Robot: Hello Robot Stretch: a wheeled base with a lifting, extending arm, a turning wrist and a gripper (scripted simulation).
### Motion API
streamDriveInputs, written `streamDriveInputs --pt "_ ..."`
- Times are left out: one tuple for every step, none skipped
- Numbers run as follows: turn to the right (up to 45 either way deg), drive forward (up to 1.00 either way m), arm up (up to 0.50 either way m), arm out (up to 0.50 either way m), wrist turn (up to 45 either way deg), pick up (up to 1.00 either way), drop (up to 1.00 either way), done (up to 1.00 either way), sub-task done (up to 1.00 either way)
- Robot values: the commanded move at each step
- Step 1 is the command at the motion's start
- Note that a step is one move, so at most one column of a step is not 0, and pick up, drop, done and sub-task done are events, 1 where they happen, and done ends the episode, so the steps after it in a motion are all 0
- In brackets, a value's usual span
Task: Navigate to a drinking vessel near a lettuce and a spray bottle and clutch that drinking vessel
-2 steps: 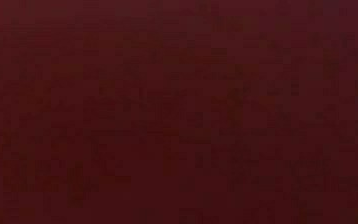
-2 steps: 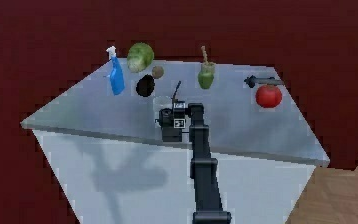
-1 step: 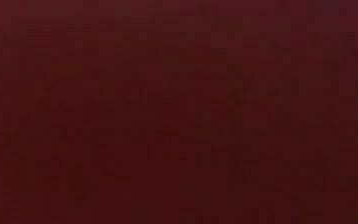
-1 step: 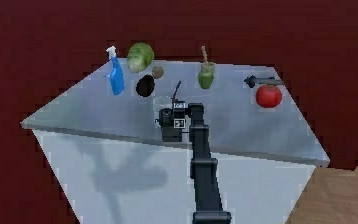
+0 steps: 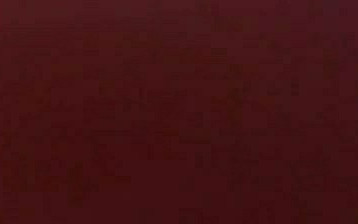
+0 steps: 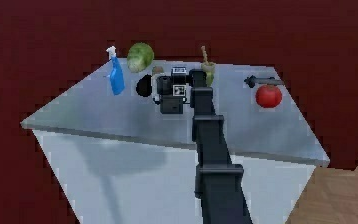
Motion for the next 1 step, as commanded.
streamDriveInputs --pt "0.0 0.00 0.00 0.00 0.0 0.00 0.00 1.00 0.00"
